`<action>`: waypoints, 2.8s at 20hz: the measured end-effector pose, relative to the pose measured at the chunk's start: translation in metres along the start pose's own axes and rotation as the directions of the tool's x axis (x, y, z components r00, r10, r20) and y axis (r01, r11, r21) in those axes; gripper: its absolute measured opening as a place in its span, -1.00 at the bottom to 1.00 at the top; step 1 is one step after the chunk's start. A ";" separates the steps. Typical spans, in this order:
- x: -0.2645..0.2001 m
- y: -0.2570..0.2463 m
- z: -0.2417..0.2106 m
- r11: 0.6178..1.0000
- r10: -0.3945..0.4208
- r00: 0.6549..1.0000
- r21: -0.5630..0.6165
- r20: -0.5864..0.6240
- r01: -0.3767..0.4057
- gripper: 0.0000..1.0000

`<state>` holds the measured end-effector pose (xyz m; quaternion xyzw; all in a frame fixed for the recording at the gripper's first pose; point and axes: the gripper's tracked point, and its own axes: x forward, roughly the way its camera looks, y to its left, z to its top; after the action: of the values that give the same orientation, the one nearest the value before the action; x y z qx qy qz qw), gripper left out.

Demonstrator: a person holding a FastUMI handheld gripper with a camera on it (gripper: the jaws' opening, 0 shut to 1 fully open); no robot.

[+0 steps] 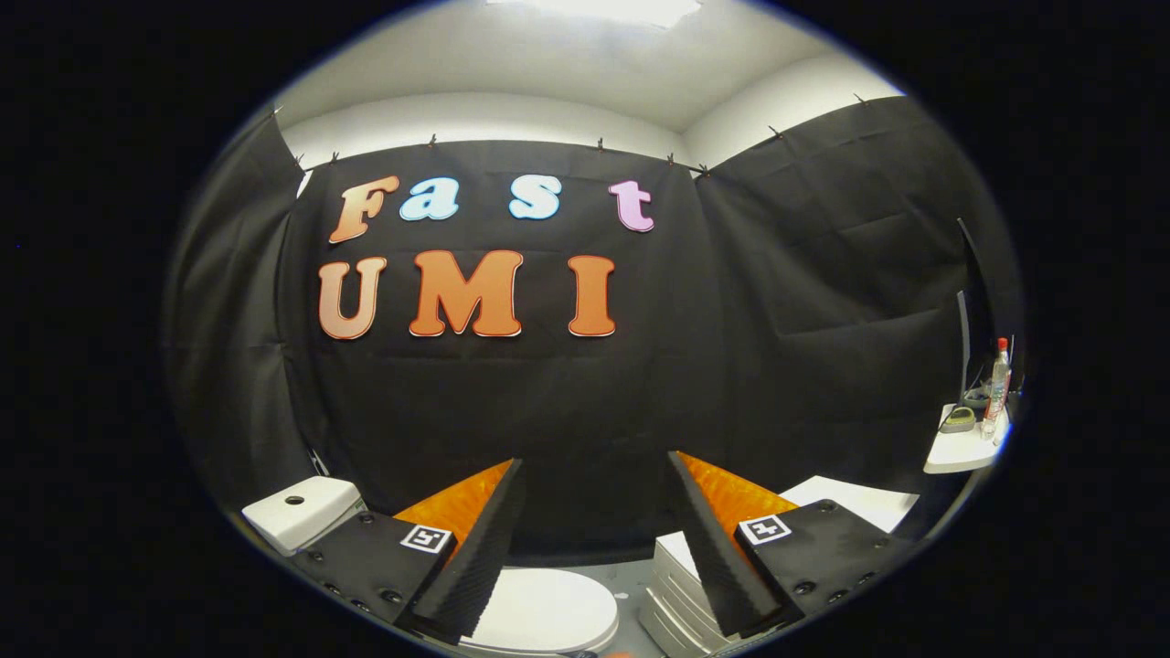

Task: Open the toilet lid.

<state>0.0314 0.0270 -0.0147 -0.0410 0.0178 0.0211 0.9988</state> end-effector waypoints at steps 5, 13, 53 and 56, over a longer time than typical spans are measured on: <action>0.000 0.012 -0.009 1.000 0.017 1.000 -0.014 -0.020 -0.017 0.96; -0.008 0.025 -0.019 0.999 0.044 0.998 -0.019 -0.033 -0.044 0.96; 0.009 -0.011 -0.280 0.919 0.078 0.939 0.389 -0.334 0.062 0.97; -0.001 -0.010 -0.325 0.900 0.099 0.898 0.423 -0.428 0.102 0.97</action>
<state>0.0196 -0.0097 -0.3371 0.1793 0.2466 0.0062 0.9524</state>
